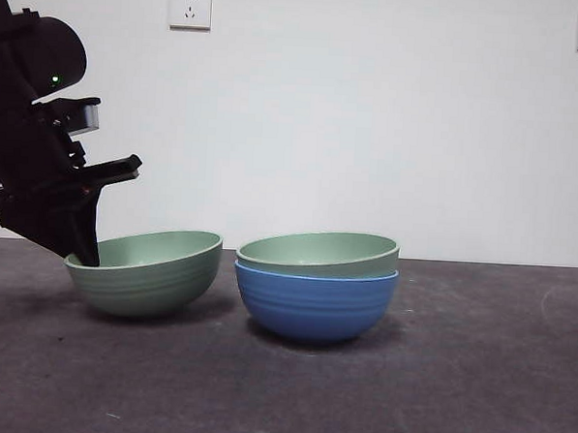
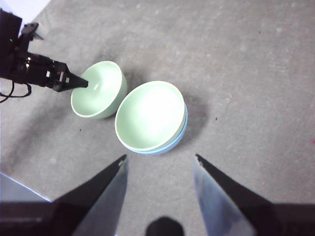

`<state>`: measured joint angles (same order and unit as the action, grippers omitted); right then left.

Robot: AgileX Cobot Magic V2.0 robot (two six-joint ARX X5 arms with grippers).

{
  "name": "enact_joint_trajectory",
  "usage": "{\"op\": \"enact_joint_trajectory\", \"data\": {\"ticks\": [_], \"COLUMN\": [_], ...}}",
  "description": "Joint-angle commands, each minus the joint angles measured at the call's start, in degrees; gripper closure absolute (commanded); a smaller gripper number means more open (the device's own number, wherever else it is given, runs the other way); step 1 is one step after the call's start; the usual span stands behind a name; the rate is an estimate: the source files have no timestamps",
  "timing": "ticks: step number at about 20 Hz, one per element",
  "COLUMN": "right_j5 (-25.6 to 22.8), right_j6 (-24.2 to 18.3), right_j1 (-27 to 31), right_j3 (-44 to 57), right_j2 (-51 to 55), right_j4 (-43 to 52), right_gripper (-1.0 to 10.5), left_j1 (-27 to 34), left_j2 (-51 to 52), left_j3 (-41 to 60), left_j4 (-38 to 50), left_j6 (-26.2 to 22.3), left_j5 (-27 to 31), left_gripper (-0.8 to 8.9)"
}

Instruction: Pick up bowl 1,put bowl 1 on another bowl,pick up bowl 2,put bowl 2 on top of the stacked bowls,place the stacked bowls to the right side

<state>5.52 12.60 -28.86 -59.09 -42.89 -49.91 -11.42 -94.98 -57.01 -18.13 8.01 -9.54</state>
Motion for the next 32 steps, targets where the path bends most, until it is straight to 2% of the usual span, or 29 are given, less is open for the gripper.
{"op": "enact_joint_trajectory", "data": {"ticks": [1,5,10,16,23,29,31,32], "right_j5": [-0.13,-0.13,-0.13,-0.09,0.04,0.07,0.07,0.07], "right_j6": [-0.46,-0.46,-0.46,-0.48,-0.5,-0.57,-0.66,-0.66], "right_j1": [-0.04,-0.04,-0.04,-0.04,-0.04,-0.04,-0.04,-0.04], "right_j3": [-0.07,-0.07,-0.07,-0.07,-0.07,-0.07,-0.07,-0.07], "right_j2": [0.04,-0.04,-0.22,-0.22,-0.22,-0.22,-0.22,-0.22], "right_j4": [-0.28,-0.35,-0.35,-0.35,-1.27,-1.95,-2.08,-2.08], "right_gripper": [7.2,7.2,7.2,7.2,7.2,7.2,7.2,7.2], "left_j1": [-0.15,-1.79,-9.7,-19.26,-20.76,-21.51,-21.62,-21.62], "left_j2": [1.46,5.05,7.61,5.14,-2.49,-5.55,-5.55,-5.55], "left_j3": [-0.68,-4.15,-10.93,-12.52,-12.52,-12.52,-12.59,-12.68], "left_j4": [0.02,-4.07,-9.9,-7.15,-3.32,-3.52,-3.23,-3.58], "left_j6": [-0.04,-0.33,-0.74,-1.99,-0.07,-0.07,-0.02,-0.02], "left_j5": [-1.29,-2.82,-2.75,0.66,0.66,2.1,1.62,1.49], "left_gripper": [8.22,8.22,8.22,8.22,8.22,8.22,7.71,6.73]}}
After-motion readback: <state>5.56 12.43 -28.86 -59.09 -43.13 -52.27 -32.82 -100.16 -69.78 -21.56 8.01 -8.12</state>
